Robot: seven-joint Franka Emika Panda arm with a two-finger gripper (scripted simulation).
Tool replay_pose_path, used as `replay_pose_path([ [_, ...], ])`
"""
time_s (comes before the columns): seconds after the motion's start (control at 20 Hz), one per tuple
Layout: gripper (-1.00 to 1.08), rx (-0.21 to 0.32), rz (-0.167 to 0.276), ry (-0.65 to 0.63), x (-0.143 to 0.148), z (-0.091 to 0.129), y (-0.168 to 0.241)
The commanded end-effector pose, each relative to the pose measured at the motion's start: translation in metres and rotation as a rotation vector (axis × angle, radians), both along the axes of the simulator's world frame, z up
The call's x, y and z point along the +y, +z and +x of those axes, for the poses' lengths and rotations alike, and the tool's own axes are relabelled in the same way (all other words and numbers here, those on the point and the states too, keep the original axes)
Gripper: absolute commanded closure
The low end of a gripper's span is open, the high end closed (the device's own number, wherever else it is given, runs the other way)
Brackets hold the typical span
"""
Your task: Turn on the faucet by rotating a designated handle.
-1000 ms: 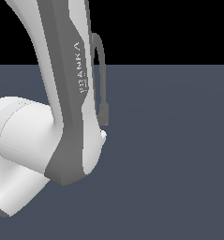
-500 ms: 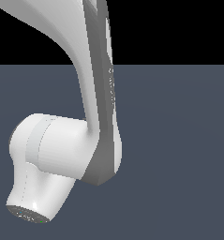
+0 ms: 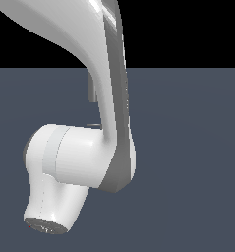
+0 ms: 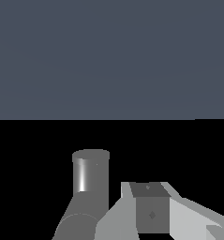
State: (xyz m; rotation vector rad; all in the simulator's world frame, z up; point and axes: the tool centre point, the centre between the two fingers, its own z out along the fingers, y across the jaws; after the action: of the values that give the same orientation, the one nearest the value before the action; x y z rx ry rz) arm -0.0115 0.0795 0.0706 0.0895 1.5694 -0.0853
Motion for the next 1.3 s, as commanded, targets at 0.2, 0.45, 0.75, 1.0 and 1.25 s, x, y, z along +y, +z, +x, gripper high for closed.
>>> replay_pose_path([
  [0.2, 1.08, 0.000, -0.002, 0.002, 0.000, 0.001, 0.000],
  [0.45, 1.08, 0.000, -0.002, 0.002, 0.006, 0.001, 0.018],
  [0.75, 1.08, 0.000, -0.002, 0.002, 0.014, 0.002, 0.041],
  [1.0, 1.08, 0.009, -0.004, -0.002, 0.006, 0.001, 0.042],
  [1.25, 1.08, 0.005, -0.003, 0.000, 0.001, 0.001, 0.060],
])
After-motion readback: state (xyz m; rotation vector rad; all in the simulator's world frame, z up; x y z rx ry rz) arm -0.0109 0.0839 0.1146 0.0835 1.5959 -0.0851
